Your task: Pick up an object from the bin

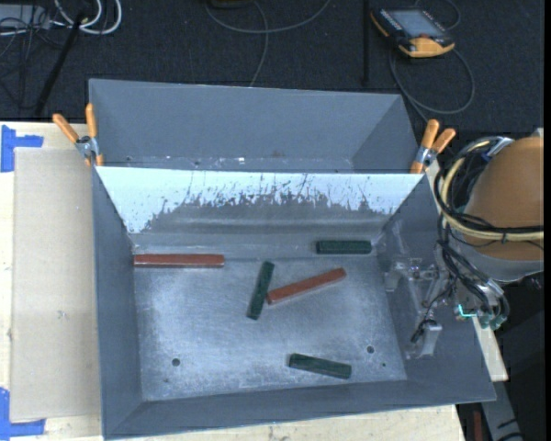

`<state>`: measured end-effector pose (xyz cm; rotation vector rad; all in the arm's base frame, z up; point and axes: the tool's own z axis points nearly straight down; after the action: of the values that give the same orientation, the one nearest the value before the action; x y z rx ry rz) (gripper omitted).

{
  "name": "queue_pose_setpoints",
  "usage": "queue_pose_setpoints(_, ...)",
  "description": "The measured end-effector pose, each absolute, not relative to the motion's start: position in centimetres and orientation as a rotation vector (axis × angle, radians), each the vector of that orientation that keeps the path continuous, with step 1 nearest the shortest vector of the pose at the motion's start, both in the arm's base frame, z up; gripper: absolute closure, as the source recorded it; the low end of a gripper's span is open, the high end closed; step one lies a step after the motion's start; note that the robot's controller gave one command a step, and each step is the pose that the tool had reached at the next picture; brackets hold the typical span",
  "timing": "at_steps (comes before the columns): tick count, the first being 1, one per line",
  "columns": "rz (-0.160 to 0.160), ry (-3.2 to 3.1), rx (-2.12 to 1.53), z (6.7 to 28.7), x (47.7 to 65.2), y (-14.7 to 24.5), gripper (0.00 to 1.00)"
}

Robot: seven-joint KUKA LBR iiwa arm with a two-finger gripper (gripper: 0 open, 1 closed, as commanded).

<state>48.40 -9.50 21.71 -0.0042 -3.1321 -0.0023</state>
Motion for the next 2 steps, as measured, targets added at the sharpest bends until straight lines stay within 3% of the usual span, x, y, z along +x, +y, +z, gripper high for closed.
queue_pose_setpoints(1,-0.003,-3.132,0.216,8.9,56.9,-6.5,0.0)
queue_pose_setpoints(2,0.001,-3.138,0.228,6.9,58.6,-4.0,0.0)
